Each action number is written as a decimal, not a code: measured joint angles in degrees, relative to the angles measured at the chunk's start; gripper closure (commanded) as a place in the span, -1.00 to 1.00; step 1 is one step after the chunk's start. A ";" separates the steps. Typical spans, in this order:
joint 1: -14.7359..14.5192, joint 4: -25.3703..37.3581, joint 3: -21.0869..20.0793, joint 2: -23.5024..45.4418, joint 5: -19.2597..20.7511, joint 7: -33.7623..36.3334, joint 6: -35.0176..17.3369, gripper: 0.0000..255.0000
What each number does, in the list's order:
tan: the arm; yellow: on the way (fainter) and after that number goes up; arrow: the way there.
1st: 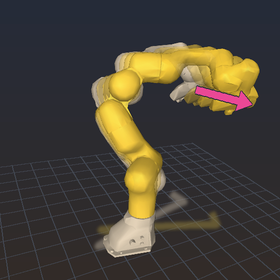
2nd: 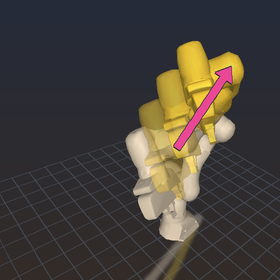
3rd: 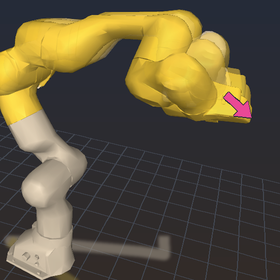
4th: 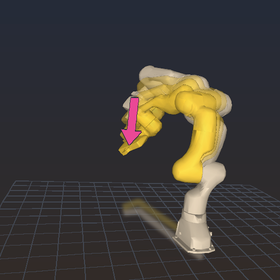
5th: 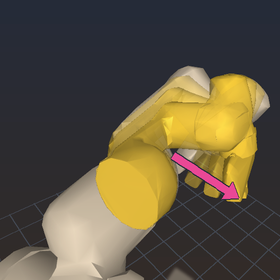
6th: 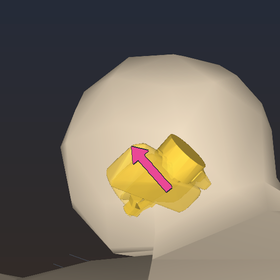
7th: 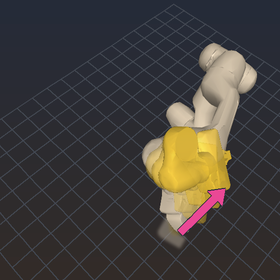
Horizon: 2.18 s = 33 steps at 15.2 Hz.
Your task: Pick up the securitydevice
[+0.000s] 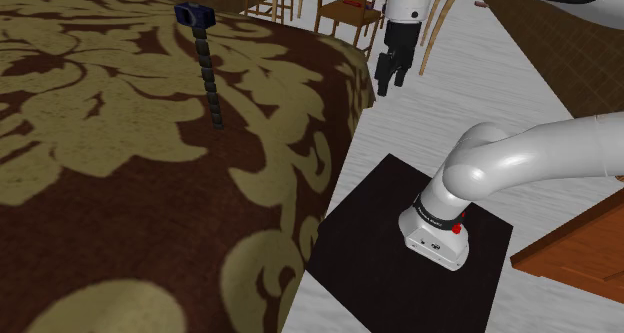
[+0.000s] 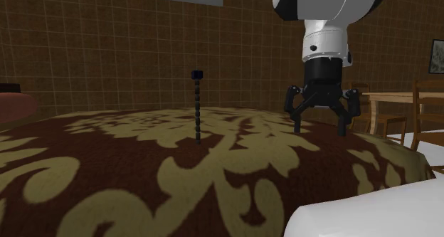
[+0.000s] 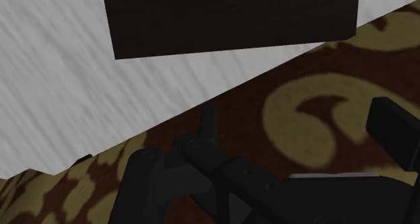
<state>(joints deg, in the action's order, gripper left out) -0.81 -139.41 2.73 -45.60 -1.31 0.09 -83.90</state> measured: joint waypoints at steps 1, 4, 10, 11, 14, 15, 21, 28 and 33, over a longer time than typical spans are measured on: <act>0.00 0.00 0.00 0.00 0.00 0.00 0.00 -1.00; -1.14 2.51 -1.52 2.96 -1.22 0.82 -1.90 -1.00; -3.79 10.55 -5.61 10.83 -3.53 3.01 -5.88 -1.00; -4.15 11.77 -6.25 12.02 -3.77 3.34 -6.57 -1.00; -5.19 15.99 -8.25 15.67 -4.22 4.46 -8.17 -1.00; -5.41 17.69 -8.74 17.10 -4.17 4.60 -8.61 -1.00; -7.07 27.20 -12.65 24.95 -3.64 6.90 -11.16 -1.00; -9.03 42.95 -17.46 36.03 -0.42 10.34 -10.99 -1.00; -11.30 55.76 -20.90 44.69 3.84 13.13 -9.49 -1.00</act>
<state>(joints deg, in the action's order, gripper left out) -12.11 -83.65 -18.17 -0.92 2.53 13.22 -93.38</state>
